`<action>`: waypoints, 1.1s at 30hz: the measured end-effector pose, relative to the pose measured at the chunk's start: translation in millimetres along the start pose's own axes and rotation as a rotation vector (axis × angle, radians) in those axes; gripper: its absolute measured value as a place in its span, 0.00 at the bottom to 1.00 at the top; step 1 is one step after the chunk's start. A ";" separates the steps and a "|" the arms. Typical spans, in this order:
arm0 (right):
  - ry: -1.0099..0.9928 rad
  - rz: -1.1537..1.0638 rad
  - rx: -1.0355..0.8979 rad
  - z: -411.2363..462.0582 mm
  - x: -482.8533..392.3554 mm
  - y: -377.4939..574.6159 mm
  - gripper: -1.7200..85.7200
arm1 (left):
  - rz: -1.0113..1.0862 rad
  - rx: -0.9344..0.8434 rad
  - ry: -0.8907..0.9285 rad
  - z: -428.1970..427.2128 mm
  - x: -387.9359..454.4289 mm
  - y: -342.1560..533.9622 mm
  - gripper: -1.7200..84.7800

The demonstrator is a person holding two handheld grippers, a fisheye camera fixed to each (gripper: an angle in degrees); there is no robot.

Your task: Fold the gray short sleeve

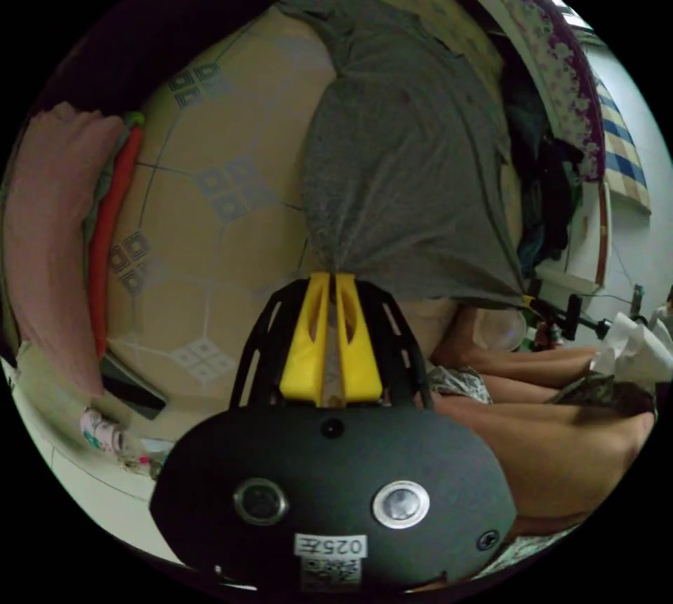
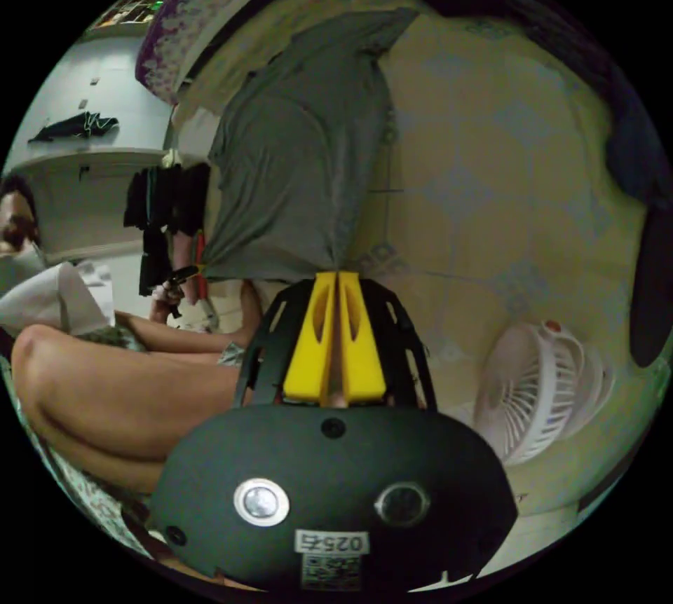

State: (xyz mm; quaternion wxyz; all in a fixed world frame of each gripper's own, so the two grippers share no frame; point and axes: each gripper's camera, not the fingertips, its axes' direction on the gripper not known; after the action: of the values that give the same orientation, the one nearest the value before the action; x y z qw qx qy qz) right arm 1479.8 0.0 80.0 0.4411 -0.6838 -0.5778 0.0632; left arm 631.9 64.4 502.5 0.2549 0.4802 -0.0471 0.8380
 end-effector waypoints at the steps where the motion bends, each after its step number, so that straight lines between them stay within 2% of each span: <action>1: 0.016 0.006 -0.010 -1.3 5.6 1.0 0.01 | 0.005 -0.018 -0.026 7.5 -3.3 -3.6 0.00; 2: 0.059 0.024 -0.037 3.3 17.8 1.9 0.01 | 0.009 -0.068 -0.058 29.1 -12.8 -12.1 0.00; 5: 0.109 0.098 -0.116 30.2 46.2 5.9 0.01 | -0.016 -0.228 0.021 101.8 -47.7 -32.4 0.00; 8: 0.168 0.120 -0.185 43.1 52.3 14.8 0.01 | -0.053 -0.297 0.017 160.8 -80.5 -41.8 0.00; 13: 0.241 0.082 -0.149 25.9 37.3 25.0 0.03 | -0.075 -0.268 0.054 225.3 -113.5 -49.4 0.04; 17: 0.231 0.102 -0.204 14.0 44.0 22.8 0.10 | -0.132 -0.285 0.006 282.9 -148.3 -58.7 0.09; 19: 0.223 0.108 -0.130 -11.5 37.6 20.4 0.11 | -0.168 -0.254 0.006 293.7 -160.3 -64.5 0.08; 20: 0.225 0.096 -0.032 -36.0 28.1 14.1 0.11 | -0.139 -0.204 0.025 294.6 -158.9 -73.8 0.07; 22: 0.206 0.054 0.142 -74.5 13.1 -6.8 0.12 | -0.043 -0.083 0.032 289.9 -143.5 -101.0 0.06; 24: 0.138 -0.003 0.372 -114.0 4.5 -58.0 0.15 | 0.229 0.056 0.072 293.5 -92.4 -158.5 0.06; 26: 0.082 -0.015 0.465 -125.4 11.3 -108.1 0.17 | 0.479 0.096 0.081 314.1 -37.6 -207.3 0.06; 30: -0.093 0.005 0.528 -118.0 31.3 -204.3 0.20 | 0.991 0.137 -0.021 410.7 99.9 -308.9 0.05; 33: 0.007 0.011 0.550 -110.2 19.8 -234.6 0.21 | 1.259 0.056 -0.043 504.9 184.7 -368.4 0.05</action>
State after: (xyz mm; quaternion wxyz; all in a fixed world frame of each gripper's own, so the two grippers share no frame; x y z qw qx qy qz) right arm 1379.6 -55.0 313.5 0.6120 -0.5415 -0.5338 0.2175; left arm 1124.6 290.4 864.2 -0.3010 0.3838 -0.3040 0.8184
